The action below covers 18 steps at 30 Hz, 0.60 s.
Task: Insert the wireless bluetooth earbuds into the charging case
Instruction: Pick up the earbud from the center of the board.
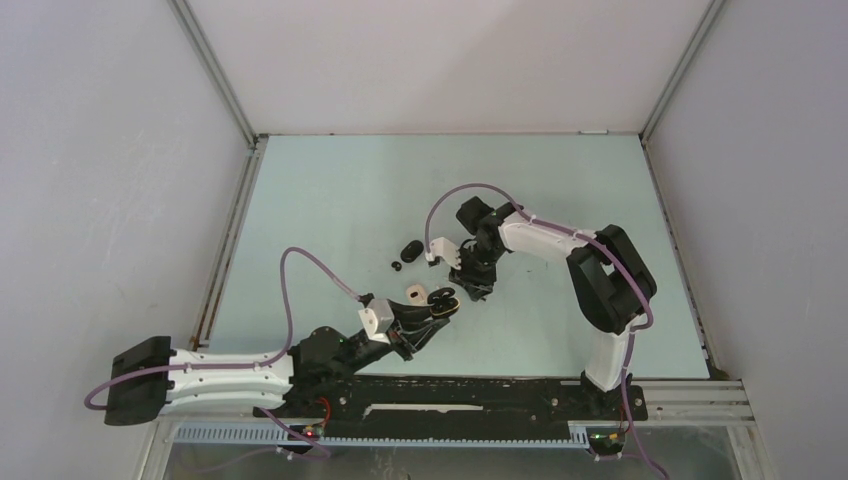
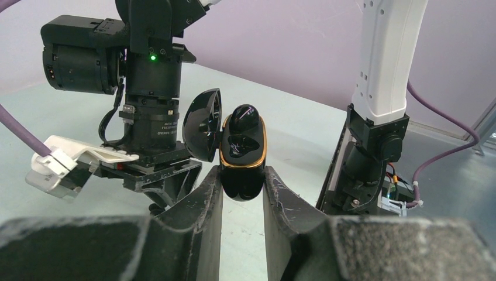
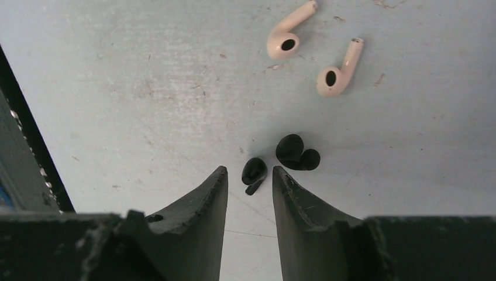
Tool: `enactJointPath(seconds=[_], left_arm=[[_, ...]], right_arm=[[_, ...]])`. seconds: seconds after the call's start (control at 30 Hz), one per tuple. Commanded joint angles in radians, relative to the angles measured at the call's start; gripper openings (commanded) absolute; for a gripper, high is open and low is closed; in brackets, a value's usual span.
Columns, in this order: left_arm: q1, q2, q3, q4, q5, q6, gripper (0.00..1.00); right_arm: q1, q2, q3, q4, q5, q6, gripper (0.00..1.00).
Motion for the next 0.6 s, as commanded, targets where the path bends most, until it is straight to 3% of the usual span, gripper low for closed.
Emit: enactJointPath(seconds=[0.0, 0.3, 0.57], left_arm=[[-0.005, -0.029, -0.007, 0.029, -0.016, -0.011, 0.00], [-0.005, -0.048, -0.016, 0.014, -0.022, -0.003, 0.00], [-0.005, -0.051, -0.017, 0.015, -0.018, -0.005, 0.00]], right_arm=[[-0.002, -0.019, 0.015, 0.054, 0.024, 0.173, 0.35], [0.031, -0.056, -0.032, 0.091, 0.172, 0.350, 0.35], [0.093, -0.038, -0.031, 0.074, 0.232, 0.397, 0.36]])
